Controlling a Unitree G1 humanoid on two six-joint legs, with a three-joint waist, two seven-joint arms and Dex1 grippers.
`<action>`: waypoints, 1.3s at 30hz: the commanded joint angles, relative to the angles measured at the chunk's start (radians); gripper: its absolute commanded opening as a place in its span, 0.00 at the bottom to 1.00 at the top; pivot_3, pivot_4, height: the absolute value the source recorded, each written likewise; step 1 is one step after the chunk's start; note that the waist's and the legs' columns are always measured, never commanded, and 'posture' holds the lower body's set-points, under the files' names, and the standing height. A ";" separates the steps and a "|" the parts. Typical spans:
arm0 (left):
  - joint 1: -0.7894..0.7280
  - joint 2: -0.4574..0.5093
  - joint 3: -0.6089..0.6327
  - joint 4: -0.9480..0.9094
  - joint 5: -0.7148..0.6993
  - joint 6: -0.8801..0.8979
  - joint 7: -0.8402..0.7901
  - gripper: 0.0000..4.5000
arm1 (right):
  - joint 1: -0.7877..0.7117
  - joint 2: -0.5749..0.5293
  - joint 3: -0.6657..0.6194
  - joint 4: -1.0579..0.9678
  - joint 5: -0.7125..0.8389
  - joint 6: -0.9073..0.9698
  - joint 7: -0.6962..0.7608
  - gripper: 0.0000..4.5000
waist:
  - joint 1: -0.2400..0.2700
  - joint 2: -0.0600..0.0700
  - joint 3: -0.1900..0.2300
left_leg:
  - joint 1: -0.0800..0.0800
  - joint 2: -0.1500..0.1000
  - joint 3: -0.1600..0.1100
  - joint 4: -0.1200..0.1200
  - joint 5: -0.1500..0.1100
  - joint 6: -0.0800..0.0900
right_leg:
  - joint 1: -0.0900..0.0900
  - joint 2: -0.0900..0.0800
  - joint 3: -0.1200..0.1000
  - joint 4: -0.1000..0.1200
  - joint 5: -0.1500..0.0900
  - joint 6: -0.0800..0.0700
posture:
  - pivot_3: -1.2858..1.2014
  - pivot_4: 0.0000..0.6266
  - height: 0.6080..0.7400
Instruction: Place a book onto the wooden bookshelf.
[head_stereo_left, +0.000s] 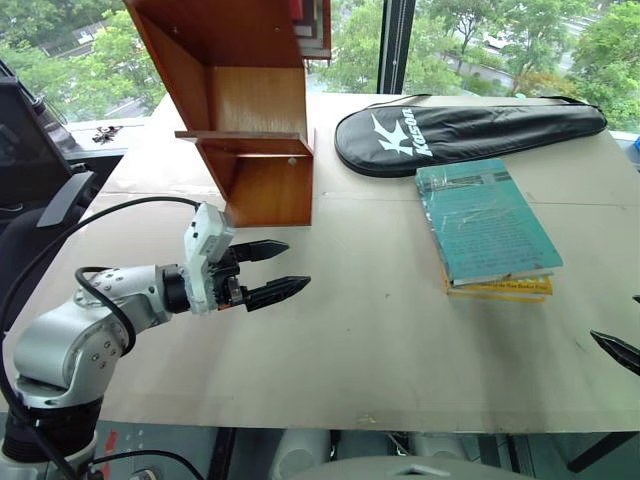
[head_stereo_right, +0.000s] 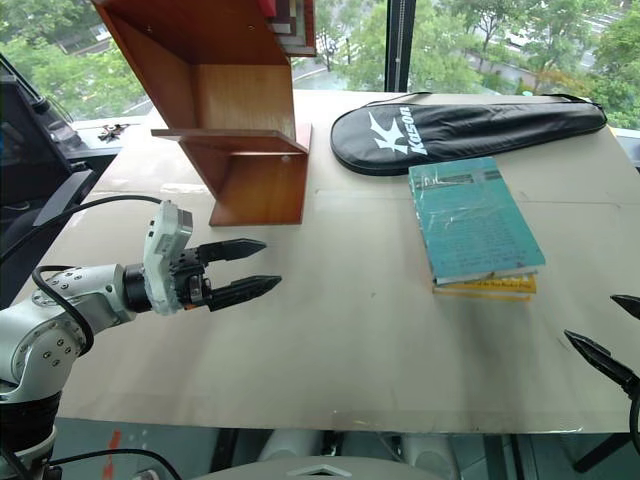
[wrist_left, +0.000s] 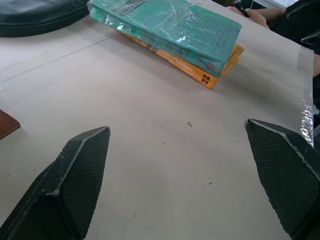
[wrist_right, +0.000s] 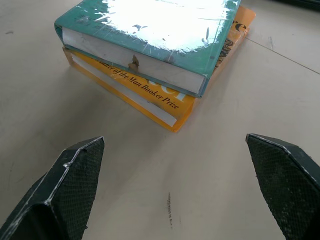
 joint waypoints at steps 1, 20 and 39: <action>-0.041 -0.005 -0.020 -0.023 -0.007 -0.030 -0.008 0.99 | -0.052 0.004 0.005 -0.028 0.001 0.004 -0.073 1.00 | 0.000 0.000 0.000 | 0.000 0.000 0.000 0.000 0.000 0.000 | 0.000 0.000 0.000 0.000 0.000 0.000 | 0.52 0.24 1.00; -0.114 -0.011 -0.094 -0.129 0.002 -0.139 -0.041 1.00 | -1.205 -0.188 0.762 0.635 -0.231 0.505 -0.575 0.01 | -0.018 -0.001 0.006 | -0.002 -0.001 0.001 0.000 0.003 -0.004 | -0.003 0.001 0.001 0.001 0.000 0.000 | 0.52 0.24 1.00; -0.028 -0.001 0.006 -0.213 -0.106 -0.163 -0.011 1.00 | -1.394 0.022 1.027 0.954 -0.356 0.307 -0.010 0.01 | -0.029 -0.002 0.007 | -0.017 0.000 0.002 0.003 0.003 -0.005 | -0.016 0.000 0.000 0.004 0.000 0.002 | 0.52 0.24 1.00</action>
